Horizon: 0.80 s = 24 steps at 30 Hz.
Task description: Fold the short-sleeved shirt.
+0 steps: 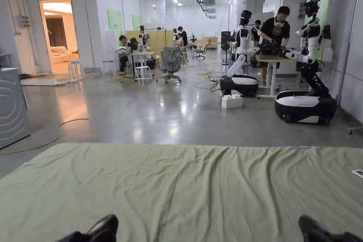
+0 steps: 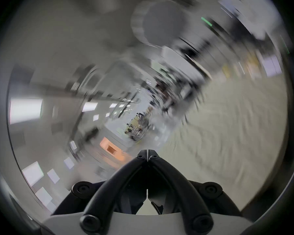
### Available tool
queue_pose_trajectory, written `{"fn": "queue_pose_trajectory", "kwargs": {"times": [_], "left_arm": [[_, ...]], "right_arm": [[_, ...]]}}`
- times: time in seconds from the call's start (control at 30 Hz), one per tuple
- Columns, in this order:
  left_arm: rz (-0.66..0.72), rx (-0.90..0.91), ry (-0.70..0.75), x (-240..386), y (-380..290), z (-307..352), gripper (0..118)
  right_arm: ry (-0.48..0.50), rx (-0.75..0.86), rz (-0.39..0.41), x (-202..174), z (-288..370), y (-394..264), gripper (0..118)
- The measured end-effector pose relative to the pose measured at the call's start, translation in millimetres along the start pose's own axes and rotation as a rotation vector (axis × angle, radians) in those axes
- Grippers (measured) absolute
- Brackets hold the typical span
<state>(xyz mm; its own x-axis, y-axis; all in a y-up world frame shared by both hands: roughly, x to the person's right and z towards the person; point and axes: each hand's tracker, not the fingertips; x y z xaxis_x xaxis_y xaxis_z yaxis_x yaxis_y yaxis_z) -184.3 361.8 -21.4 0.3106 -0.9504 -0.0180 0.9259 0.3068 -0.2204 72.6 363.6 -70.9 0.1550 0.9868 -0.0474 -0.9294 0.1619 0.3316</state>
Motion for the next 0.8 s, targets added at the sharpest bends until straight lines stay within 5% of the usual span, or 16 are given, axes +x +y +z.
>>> {"fn": "queue_pose_trajectory", "kwargs": {"times": [0.07, 0.1, 0.2, 0.23, 0.3, 0.33, 0.37, 0.43, 0.53, 0.6, 0.63, 0.7, 0.8], "left_arm": [[-0.213, -0.027, -0.117, 53, -12, 2, 0], [-0.245, 0.005, -0.184, 71, -18, 5, 0], [-0.281, 0.024, -0.378, 112, -32, 12, 0], [-0.313, 0.022, -0.378, 119, -34, 11, 0], [-0.307, 0.012, -0.345, 118, -35, 5, 0], [-0.230, 0.007, -0.308, 107, -31, 1, 0], [-0.091, 0.002, -0.279, 90, -26, -3, 0], [0.256, 0.007, -0.203, 45, -17, -8, 0], [0.858, -0.005, -0.060, -18, -29, -7, 0], [1.245, 0.051, -0.061, -30, -49, 2, 0], [1.402, 0.079, -0.076, -33, -59, 5, 0], [1.500, 0.078, -0.030, -22, -62, 10, 0], [1.351, 0.048, -0.043, -18, -51, 12, 0]], "right_arm": [[0.066, -0.039, 0.285, -57, -4, -5, 0], [0.126, -0.003, 0.322, -76, 0, -6, 0], [0.307, 0.019, 0.176, -92, 7, -8, 0], [0.334, 0.021, 0.219, -98, 9, -9, 0], [0.243, 0.008, 0.264, -98, 11, -8, 0], [0.219, 0.015, 0.209, -91, 10, -8, 0], [0.209, -0.003, 0.078, -73, 8, -7, 0], [0.180, -0.080, -0.323, -33, 2, -9, 0], [0.127, -0.141, -1.099, 9, 6, -43, 0], [0.087, -0.222, -1.552, -4, 19, -76, 0], [-0.006, -0.137, -1.588, -4, 24, -83, 0], [-0.074, -0.157, -1.725, -13, 32, -90, 0], [-0.081, -0.151, -1.668, -4, 32, -90, 0]]}}
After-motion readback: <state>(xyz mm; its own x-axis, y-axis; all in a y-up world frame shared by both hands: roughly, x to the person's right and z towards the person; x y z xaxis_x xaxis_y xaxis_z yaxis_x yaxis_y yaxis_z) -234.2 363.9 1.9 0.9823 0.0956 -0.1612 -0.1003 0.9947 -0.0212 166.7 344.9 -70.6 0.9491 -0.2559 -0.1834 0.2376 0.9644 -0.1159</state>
